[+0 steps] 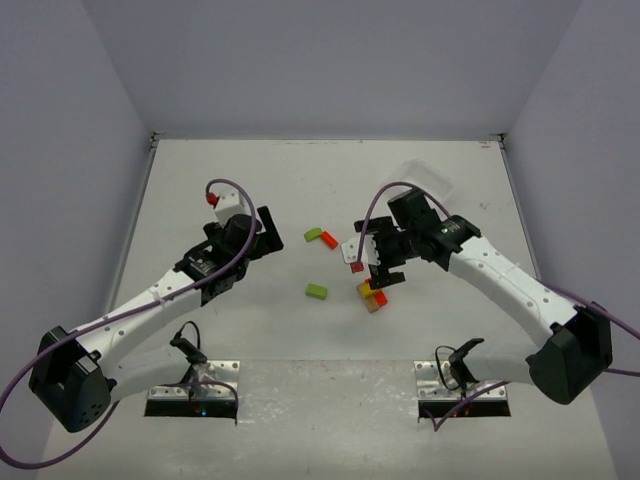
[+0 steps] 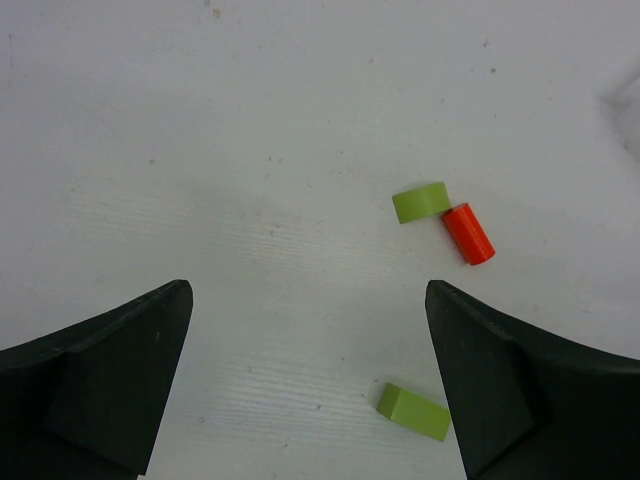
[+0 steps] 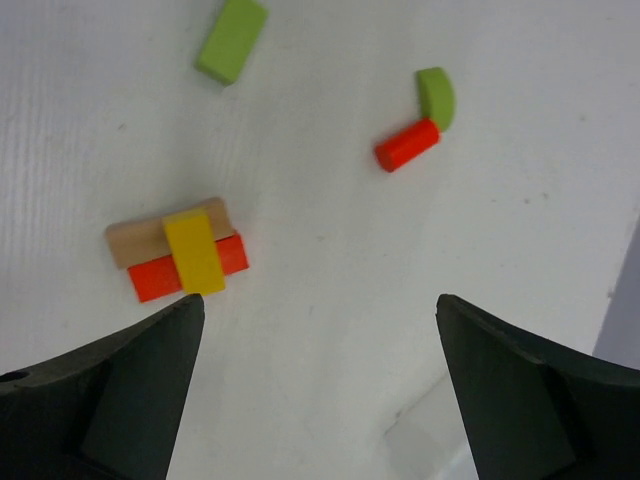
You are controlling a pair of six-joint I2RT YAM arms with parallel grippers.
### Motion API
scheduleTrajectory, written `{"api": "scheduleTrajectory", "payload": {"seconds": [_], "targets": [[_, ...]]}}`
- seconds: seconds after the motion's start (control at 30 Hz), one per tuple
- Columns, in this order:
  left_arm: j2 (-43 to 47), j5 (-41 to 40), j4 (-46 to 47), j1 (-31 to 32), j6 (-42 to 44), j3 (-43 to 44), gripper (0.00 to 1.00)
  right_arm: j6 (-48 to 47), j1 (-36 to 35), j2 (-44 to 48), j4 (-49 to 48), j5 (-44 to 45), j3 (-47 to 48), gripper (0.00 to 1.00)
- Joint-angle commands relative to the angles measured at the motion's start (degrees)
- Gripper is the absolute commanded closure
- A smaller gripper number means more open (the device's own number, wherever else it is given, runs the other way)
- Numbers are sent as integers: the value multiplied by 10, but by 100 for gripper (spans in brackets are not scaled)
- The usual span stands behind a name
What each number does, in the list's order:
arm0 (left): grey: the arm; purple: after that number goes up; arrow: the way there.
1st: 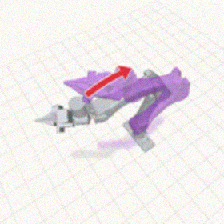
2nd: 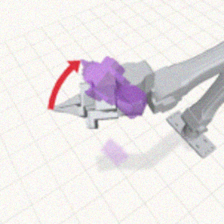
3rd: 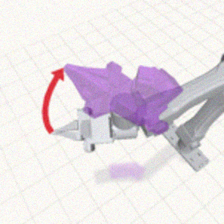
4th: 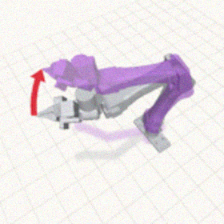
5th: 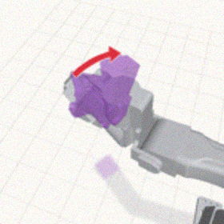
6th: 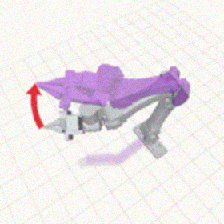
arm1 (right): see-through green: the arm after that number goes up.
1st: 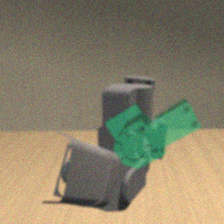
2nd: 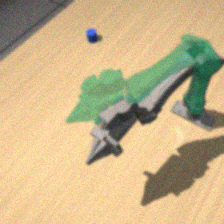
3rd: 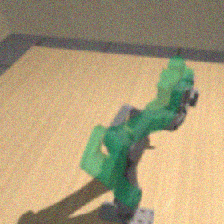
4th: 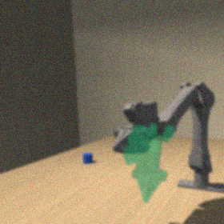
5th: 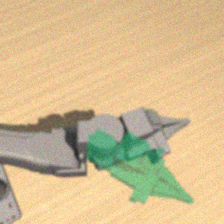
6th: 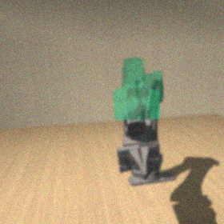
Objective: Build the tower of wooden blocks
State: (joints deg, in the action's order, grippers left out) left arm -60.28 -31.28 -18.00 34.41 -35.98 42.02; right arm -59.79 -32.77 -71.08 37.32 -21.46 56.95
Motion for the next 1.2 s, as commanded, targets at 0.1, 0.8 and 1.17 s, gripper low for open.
{"api": "scheduleTrajectory", "payload": {"seconds": [0.1,0.8,1.17], "targets": [[-22,17,77,-5,42,58,0,456,-2,90,-244,146,-49,1],[4,47,135,-5,73,-6,0,865,-22,184,-147,249,-331,1],[13,13,129,-6,74,-15,0,870,-55,200,-234,292,-386,1]]}}
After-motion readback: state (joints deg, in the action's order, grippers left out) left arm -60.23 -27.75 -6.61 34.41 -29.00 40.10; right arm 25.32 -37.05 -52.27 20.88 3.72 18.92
